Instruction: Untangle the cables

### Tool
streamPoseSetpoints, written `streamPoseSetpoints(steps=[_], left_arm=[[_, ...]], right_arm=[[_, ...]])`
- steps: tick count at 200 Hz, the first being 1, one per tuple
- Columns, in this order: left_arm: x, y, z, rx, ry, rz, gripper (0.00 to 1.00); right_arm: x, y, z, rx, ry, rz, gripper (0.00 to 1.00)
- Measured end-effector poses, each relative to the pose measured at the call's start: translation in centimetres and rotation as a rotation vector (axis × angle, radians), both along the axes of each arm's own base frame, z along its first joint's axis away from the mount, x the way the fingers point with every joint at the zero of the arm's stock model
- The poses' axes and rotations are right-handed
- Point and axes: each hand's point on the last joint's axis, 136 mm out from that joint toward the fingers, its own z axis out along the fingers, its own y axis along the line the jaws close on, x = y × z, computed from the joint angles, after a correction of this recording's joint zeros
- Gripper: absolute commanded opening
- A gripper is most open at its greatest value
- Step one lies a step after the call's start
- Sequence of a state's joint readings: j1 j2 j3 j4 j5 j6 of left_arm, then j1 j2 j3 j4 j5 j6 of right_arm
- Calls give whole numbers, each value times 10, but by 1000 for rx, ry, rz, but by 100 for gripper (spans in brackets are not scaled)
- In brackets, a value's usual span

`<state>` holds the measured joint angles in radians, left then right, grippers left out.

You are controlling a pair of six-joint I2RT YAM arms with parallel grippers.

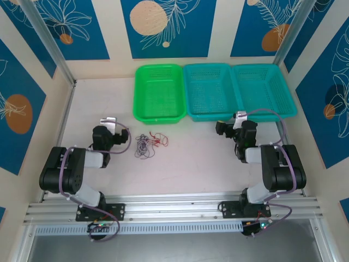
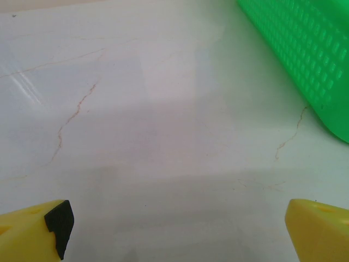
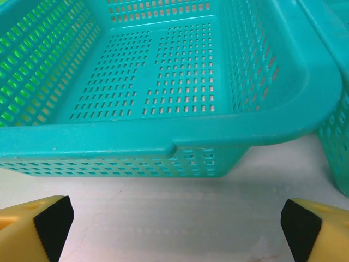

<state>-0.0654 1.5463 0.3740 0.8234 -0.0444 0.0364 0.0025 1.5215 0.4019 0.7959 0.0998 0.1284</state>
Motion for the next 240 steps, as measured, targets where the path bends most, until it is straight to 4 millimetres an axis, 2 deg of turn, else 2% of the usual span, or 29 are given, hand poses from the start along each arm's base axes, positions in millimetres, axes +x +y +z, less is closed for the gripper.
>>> streamPoseSetpoints(steps=[127,138,153,166,184,201,214,221,232,240], left_arm=[[0,0,1,0,-4,0,100],[-1,1,5,-1,-16,3,100],[-8,5,16,5,-50,27,100],[-17,11,34,8,-97,61,100],[-26,18,72,-13,-181,123,100],[-38,25,108,-69,-242,180,100],[-46,27,138,-156,-275,217,96],[-50,27,152,-211,-280,227,92],[-52,19,171,-316,-270,216,87],[-53,10,181,-389,-243,188,78]], right_arm=[[-1,0,0,0,3,-2,99],[-5,-3,6,-7,9,-18,99],[-13,-7,34,-7,-32,-61,100],[-24,-11,75,28,-112,-101,100],[-47,-10,136,128,-199,-128,99],[-65,-1,178,226,-212,-103,97],[-77,20,200,292,-180,-22,96],[-84,39,208,327,-143,45,96],[-94,72,208,367,-65,159,96],[-104,99,203,385,10,244,96]])
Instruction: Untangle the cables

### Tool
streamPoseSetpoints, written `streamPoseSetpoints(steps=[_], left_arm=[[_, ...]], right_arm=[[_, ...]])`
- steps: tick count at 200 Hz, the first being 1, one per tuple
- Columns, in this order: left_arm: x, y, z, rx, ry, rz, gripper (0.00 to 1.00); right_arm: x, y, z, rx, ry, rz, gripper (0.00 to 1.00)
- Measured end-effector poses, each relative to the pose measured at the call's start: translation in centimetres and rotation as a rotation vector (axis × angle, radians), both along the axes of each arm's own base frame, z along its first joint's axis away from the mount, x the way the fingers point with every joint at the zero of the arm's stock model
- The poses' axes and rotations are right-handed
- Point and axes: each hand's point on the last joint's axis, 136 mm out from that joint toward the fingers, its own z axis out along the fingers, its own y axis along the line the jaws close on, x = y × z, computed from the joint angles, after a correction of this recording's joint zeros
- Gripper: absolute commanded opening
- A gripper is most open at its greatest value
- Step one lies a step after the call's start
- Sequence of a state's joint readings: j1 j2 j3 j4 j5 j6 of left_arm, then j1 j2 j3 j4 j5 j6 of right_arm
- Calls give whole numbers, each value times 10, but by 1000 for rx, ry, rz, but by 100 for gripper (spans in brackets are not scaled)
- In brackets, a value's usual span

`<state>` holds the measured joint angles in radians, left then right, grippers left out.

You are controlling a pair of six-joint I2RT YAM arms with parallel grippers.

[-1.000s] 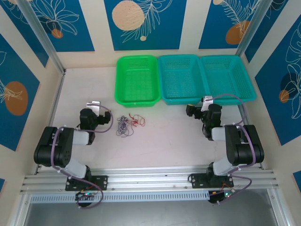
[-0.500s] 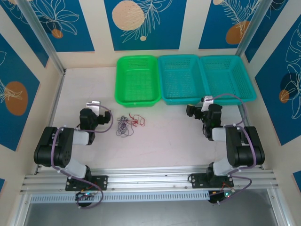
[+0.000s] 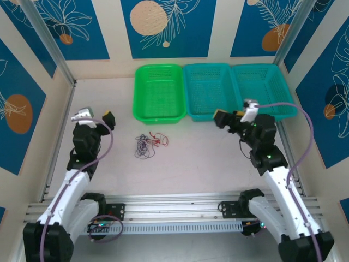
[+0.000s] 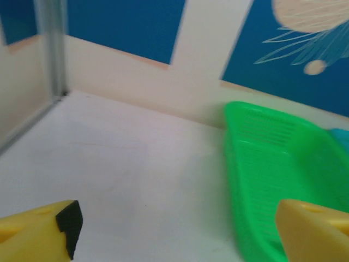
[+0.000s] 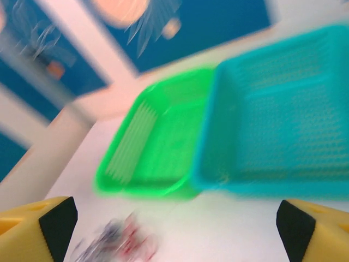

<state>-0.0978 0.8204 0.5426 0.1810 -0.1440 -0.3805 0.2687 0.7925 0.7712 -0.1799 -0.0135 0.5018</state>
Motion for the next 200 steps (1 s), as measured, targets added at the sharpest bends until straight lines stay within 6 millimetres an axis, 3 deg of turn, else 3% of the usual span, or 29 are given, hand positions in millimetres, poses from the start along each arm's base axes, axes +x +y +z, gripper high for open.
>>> streamPoseSetpoints(steps=[11,23,40,55,74,100,116,142,159,200], left_arm=[[-1,-18,8,-110,36,-66,66],[-4,-42,7,-202,100,-153,61],[-16,-79,-14,-295,234,-262,60],[-32,-106,-40,-330,369,-335,60],[-48,-122,-64,-336,493,-370,60],[-58,-119,-87,-322,594,-342,61],[-62,-117,-95,-318,618,-337,62],[-65,-116,-103,-312,641,-332,65],[-66,-116,-105,-309,649,-330,66],[-68,-122,-125,-321,705,-350,64]], right_arm=[[-15,39,-14,2,92,133,96],[-30,80,-36,-12,198,251,96],[-50,134,-77,-61,359,372,96],[-59,170,-113,-119,478,416,96],[-56,205,-150,-170,596,405,96],[-30,247,-187,-177,670,364,94],[-14,268,-206,-180,697,347,87],[3,295,-228,-184,722,354,23],[3,296,-238,-197,735,352,1],[-11,281,-241,-222,735,377,0]])
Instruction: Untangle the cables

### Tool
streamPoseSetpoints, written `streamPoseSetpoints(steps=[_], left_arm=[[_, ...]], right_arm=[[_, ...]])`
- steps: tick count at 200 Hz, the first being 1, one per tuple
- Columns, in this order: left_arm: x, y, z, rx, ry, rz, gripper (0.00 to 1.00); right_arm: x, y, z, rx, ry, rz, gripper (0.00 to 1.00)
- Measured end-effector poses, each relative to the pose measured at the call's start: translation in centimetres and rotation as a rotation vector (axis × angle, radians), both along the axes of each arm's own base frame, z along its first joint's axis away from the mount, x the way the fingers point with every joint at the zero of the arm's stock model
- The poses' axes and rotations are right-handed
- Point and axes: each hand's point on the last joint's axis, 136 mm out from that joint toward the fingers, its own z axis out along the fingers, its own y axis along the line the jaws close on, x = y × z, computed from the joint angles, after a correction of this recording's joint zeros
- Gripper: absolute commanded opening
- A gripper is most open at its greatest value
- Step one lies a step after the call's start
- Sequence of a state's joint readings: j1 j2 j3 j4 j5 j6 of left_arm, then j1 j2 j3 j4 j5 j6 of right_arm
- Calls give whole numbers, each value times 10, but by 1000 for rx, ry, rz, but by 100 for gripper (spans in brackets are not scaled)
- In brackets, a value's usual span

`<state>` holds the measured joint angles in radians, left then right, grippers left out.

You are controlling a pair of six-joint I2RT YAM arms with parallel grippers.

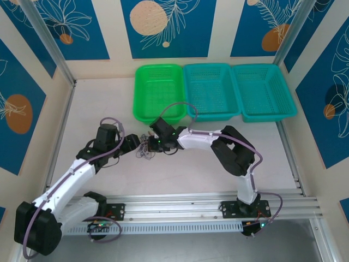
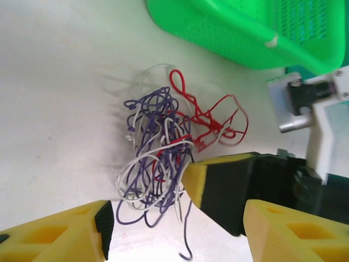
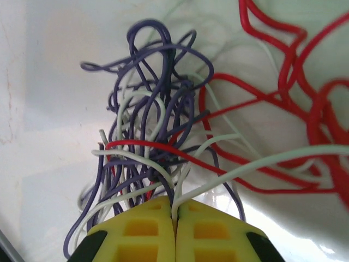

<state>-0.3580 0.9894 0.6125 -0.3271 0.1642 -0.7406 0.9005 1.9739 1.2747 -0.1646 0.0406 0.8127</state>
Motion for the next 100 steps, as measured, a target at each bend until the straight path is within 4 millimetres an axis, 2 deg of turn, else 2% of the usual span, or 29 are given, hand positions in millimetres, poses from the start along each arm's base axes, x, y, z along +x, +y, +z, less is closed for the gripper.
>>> streamPoseSetpoints(steps=[22,51,77,100], left_arm=[[1,-15,-19,-37,71,-53,64],[4,-17,-42,-25,143,-49,62],[17,-27,-46,-67,134,-49,60],[23,-39,-65,-118,186,-63,56]], right_arm=[[-11,-8,7,22,4,37,0],[-25,-17,26,71,-26,98,0],[-27,-21,41,103,-51,130,0],[-26,-23,40,111,-44,136,0]])
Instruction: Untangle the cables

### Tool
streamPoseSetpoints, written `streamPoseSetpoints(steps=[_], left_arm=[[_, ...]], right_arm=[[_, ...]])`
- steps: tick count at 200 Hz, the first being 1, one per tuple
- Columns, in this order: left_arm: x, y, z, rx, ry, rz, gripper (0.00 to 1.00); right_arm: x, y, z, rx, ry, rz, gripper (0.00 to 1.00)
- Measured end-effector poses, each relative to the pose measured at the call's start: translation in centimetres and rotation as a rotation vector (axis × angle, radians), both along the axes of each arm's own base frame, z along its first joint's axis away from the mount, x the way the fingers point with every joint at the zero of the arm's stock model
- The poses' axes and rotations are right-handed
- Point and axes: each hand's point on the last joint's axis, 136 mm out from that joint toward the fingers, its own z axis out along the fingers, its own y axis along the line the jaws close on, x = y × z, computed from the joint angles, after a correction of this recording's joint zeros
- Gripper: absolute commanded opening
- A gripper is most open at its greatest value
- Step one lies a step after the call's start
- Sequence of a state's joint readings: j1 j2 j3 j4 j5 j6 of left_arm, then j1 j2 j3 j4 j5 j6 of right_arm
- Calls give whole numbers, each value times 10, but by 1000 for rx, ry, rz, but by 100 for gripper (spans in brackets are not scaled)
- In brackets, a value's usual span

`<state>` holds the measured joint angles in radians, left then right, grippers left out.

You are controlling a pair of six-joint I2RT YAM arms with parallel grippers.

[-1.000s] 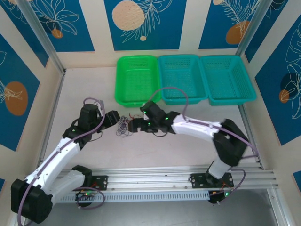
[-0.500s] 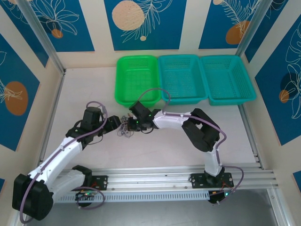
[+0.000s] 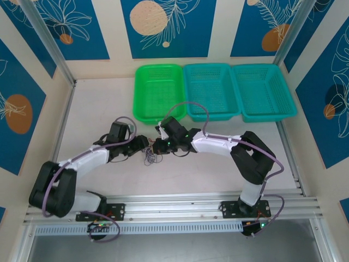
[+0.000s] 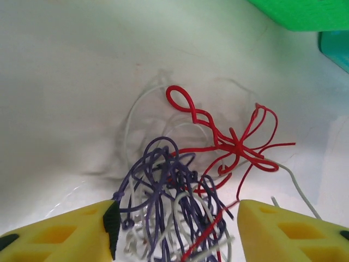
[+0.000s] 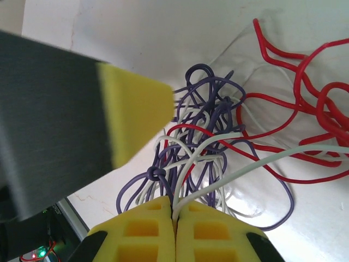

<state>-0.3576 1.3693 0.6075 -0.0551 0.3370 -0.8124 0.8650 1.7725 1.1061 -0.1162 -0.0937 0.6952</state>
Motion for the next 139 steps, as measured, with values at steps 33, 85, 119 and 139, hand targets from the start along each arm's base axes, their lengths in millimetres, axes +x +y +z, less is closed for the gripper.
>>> streamPoseSetpoints(steps=[33,85,119,139], left_arm=[[-2,-4,-21,-9,54,-10,44],[-3,23,-29,121,20,66,46],[3,19,-34,108,9,64,31],[5,16,-41,97,23,61,5]], right_arm=[[0,-2,-4,-3,12,-1,0],[1,-3,-4,-3,15,-1,0],[-1,-3,-6,-4,20,1,0],[-1,-4,-6,-3,25,0,0]])
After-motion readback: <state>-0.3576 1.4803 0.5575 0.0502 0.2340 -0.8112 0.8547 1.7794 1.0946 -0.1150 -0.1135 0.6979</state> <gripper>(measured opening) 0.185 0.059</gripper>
